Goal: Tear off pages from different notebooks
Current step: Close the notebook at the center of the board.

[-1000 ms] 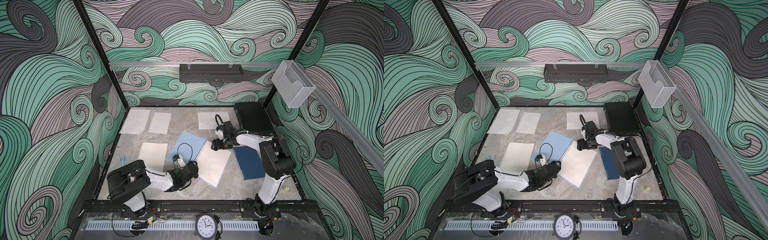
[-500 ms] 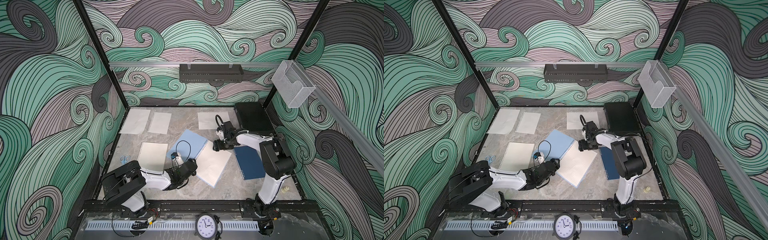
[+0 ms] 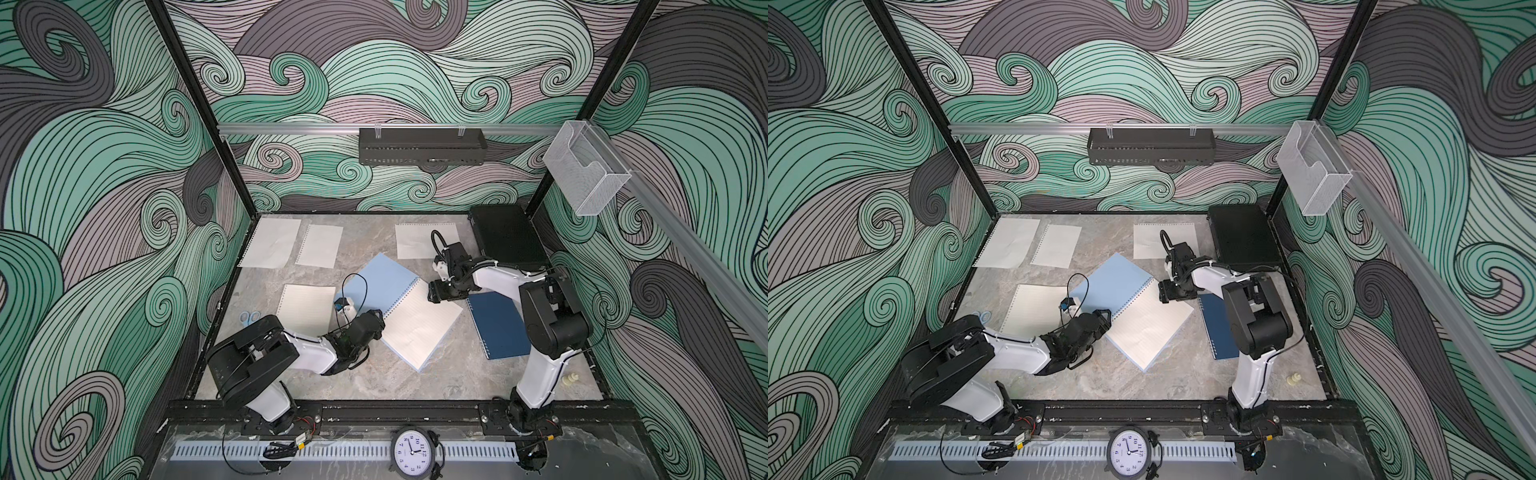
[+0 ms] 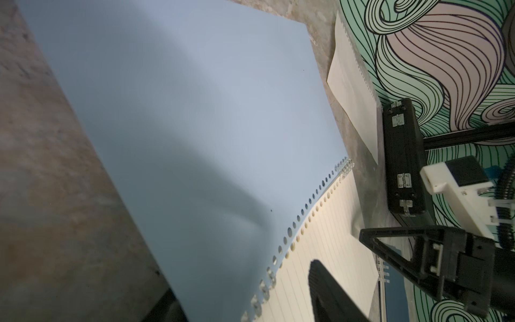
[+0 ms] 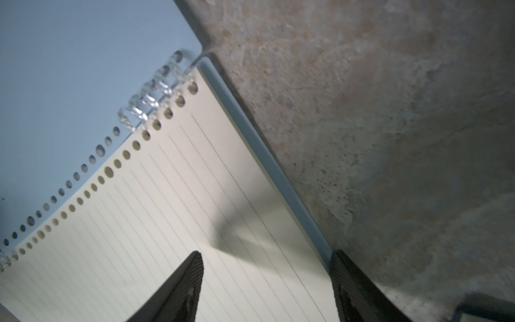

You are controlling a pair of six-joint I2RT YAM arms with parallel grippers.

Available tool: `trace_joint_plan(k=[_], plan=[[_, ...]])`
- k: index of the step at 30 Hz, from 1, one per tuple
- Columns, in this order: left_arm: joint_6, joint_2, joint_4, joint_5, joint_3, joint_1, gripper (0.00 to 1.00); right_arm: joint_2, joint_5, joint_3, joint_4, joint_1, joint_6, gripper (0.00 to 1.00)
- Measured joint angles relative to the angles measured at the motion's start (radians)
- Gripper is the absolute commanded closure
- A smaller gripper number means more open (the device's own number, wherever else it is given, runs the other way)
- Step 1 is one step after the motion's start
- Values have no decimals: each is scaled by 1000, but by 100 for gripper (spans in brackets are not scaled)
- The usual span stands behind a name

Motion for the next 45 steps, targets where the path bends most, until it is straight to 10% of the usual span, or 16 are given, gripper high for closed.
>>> trace_joint_plan(k=[13, 45], plan=[[109, 27, -60, 103, 68, 43, 94, 0, 18, 2, -19, -13, -16, 30], [174, -111, -666, -166, 256, -216, 100, 56, -51, 93, -95, 16, -33, 29]])
